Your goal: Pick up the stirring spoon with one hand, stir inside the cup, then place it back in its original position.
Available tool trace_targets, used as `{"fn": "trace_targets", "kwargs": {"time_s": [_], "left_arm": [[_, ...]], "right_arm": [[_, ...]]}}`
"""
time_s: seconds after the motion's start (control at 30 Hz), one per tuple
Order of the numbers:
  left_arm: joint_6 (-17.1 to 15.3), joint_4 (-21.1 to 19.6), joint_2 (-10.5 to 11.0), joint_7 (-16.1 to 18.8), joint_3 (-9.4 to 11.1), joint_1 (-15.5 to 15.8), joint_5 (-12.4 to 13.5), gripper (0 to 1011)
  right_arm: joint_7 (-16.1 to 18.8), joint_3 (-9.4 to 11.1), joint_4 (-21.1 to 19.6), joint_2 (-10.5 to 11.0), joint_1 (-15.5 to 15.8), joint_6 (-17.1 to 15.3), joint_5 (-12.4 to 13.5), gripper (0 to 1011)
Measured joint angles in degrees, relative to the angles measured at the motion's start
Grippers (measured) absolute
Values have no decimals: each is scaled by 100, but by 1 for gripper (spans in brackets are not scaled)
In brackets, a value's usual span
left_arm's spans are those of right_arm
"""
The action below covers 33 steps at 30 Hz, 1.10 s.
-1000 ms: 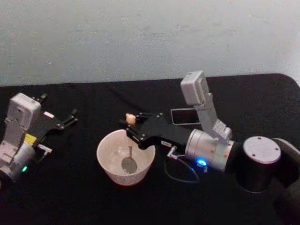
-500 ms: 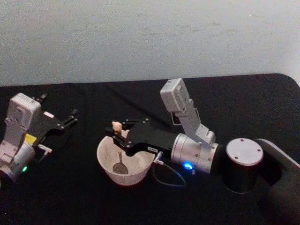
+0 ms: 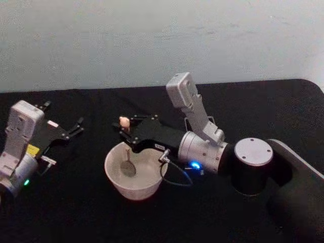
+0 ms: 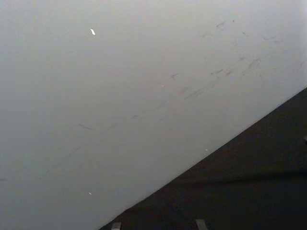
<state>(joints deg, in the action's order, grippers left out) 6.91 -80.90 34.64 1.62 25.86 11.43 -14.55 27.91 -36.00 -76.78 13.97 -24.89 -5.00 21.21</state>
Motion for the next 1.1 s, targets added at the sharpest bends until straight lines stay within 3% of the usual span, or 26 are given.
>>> {"fn": "trace_targets", "kwargs": {"time_s": [0.23, 0.63, 1.1], "left_arm": [[0, 0, 0, 0, 0, 0, 0, 1001], [0, 0, 0, 0, 0, 0, 0, 1001], [0, 0, 0, 0, 0, 0, 0, 1001]], "right_arm": [[-35, 143, 73, 23, -41, 7, -49, 214], [137, 373, -385, 484, 280, -44, 36, 214], [386, 336, -1042, 870, 669, -301, 395, 214]]}}
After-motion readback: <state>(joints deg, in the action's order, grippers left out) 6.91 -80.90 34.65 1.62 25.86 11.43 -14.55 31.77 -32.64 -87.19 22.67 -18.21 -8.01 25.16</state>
